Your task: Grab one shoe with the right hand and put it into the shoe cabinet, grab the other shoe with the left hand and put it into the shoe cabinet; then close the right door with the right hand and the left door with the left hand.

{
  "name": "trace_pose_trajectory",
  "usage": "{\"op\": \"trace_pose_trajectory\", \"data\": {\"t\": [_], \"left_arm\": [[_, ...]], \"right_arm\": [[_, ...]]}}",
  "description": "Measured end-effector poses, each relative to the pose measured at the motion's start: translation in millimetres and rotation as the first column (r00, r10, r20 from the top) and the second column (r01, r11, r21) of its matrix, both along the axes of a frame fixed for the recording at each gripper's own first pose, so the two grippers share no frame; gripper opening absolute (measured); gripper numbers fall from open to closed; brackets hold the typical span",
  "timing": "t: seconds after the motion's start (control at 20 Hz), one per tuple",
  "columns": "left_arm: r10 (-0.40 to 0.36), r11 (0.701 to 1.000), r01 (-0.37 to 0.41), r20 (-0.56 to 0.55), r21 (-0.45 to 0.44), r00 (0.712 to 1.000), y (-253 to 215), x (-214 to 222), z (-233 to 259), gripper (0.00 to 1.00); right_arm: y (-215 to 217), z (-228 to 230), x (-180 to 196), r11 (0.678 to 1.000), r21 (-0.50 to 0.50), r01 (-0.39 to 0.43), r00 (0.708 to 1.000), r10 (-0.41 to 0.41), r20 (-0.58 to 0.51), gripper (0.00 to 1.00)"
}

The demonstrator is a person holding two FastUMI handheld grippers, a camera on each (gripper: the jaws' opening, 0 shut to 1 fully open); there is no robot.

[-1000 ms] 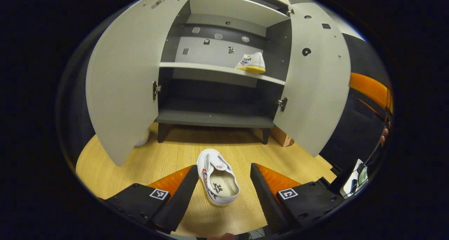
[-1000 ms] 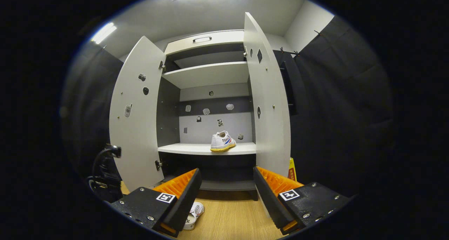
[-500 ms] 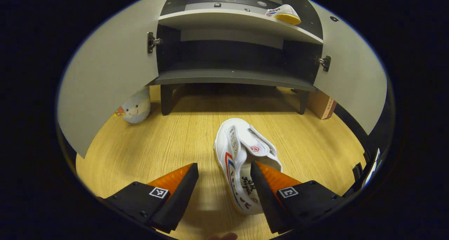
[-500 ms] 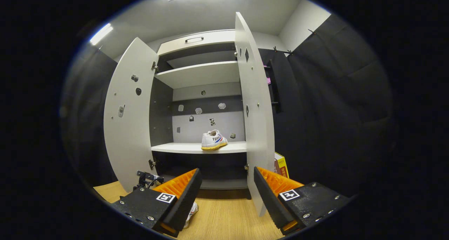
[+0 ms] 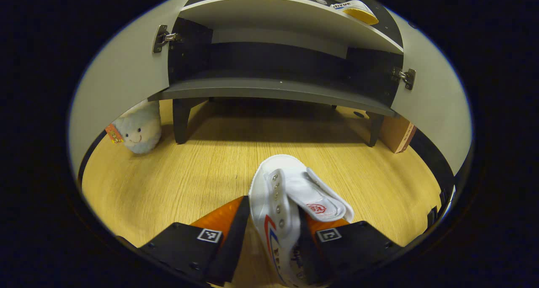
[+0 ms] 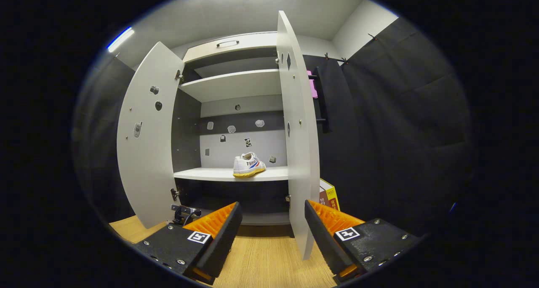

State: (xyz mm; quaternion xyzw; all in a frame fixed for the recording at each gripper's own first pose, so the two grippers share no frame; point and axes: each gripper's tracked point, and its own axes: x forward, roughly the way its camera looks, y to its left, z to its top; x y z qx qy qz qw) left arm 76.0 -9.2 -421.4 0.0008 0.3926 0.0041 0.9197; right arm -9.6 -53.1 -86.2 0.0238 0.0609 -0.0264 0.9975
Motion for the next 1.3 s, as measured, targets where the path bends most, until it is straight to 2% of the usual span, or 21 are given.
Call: {"op": "trace_pose_trajectory", "data": {"t": [0.05,0.15,0.2,0.3,0.55,0.75,0.85,0.95,1.05,1.3], "left_arm": [[0.018,1.000,-0.018,0.015,0.024,1.000,4.5,0.9,4.4,0.52],[0.030,0.999,-0.031,0.028,0.012,0.999,4.7,-0.7,5.7,0.25],[0.036,0.999,-0.037,0.029,0.033,0.999,8.2,-1.9,9.3,0.23],[0.059,0.998,-0.060,0.038,0.014,0.998,9.4,-7.9,19.8,0.12],[0.115,0.993,-0.115,0.163,-0.007,0.980,12.6,-22.4,101.0,0.09],[0.140,0.990,-0.134,0.312,-0.039,0.940,10.8,-11.5,211.8,0.09],[0.125,0.992,-0.123,0.365,-0.028,0.923,12.6,12.5,264.4,0.09],[0.137,0.991,-0.125,0.380,-0.056,0.915,15.1,37.6,300.9,0.09],[0.134,0.991,-0.115,0.406,-0.071,0.904,18.4,82.9,343.6,0.09],[0.096,0.995,-0.093,0.436,-0.029,0.895,16.9,182.5,383.3,0.09]], "right_arm": [[1.7,-0.7,-1.1,1.000,-0.001,-0.003,1.000,0.003,-0.003,0.92],[5.3,-0.6,-0.4,1.000,0.000,-0.013,1.000,0.013,-0.006,0.92],[7.0,-0.3,-0.8,1.000,-0.001,-0.018,1.000,0.018,-0.006,0.92],[11.1,0.4,-1.1,0.999,-0.003,-0.032,0.999,0.032,-0.005,0.92],[23.9,2.8,0.9,0.998,-0.001,-0.064,0.998,0.064,0.003,0.92],[34.0,2.1,3.0,0.996,0.004,-0.092,0.996,0.092,0.002,0.92],[39.2,2.4,3.3,0.994,0.011,-0.105,0.994,0.105,0.004,0.92],[42.2,3.7,2.4,0.994,0.013,-0.113,0.994,0.113,0.006,0.92],[43.4,6.4,1.7,0.993,0.007,-0.114,0.993,0.114,0.016,0.92],[36.2,11.6,-1.7,0.996,-0.018,-0.090,0.996,0.090,0.028,0.92]]}}
